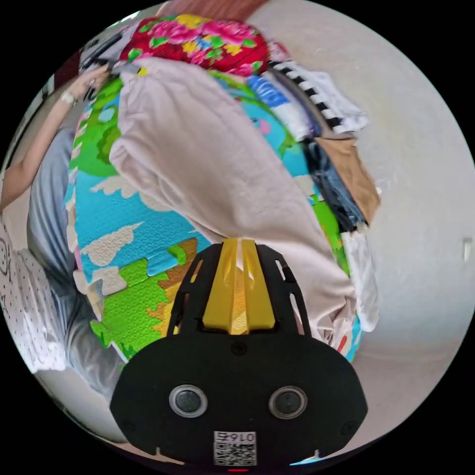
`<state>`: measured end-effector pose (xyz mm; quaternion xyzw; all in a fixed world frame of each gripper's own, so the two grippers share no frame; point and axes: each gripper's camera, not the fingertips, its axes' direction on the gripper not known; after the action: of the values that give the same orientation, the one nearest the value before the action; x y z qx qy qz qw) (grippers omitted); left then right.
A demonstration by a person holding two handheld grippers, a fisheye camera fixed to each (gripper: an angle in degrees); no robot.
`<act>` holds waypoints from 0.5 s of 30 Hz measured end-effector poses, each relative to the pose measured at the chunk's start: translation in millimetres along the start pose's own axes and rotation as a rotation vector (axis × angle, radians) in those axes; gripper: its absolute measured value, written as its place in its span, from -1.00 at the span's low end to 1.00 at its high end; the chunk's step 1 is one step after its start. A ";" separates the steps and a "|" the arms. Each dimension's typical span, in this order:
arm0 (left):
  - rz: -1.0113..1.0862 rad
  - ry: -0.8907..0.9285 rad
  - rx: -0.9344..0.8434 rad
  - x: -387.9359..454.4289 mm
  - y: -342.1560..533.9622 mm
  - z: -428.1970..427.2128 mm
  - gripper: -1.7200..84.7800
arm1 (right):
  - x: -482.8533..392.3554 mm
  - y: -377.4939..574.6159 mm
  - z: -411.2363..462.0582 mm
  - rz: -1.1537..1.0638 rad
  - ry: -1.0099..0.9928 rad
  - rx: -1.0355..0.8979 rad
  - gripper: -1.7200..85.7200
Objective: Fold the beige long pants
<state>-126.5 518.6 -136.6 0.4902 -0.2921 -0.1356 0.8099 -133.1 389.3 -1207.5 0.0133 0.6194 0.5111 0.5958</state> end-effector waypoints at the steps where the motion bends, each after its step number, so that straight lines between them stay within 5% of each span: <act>1: 0.007 -0.022 -0.011 6.5 2.5 -0.1 -0.78 | 0.8 11.5 -2.5 0.045 0.024 0.035 -0.93; 6: -0.023 -0.133 0.046 30.2 21.5 -19.5 -0.75 | 44.5 150.4 -13.9 0.494 0.060 0.278 -0.85; 10: -0.034 -0.256 0.374 70.7 51.2 -47.6 -0.78 | 85.5 253.4 -0.6 0.839 0.122 0.313 -0.84; 13: 0.108 -0.047 0.568 113.6 68.8 -45.9 -0.81 | 106.8 317.8 22.0 1.026 0.106 0.315 -0.82; 15: 0.245 0.147 0.493 146.5 63.6 -22.4 -0.83 | 117.7 343.2 54.7 1.066 0.045 0.228 -0.79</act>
<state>-1.1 491.2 -39.0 0.6421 -0.3137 0.0743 0.6955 -329.4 660.5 -1057.4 0.3791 0.5910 0.6718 0.2358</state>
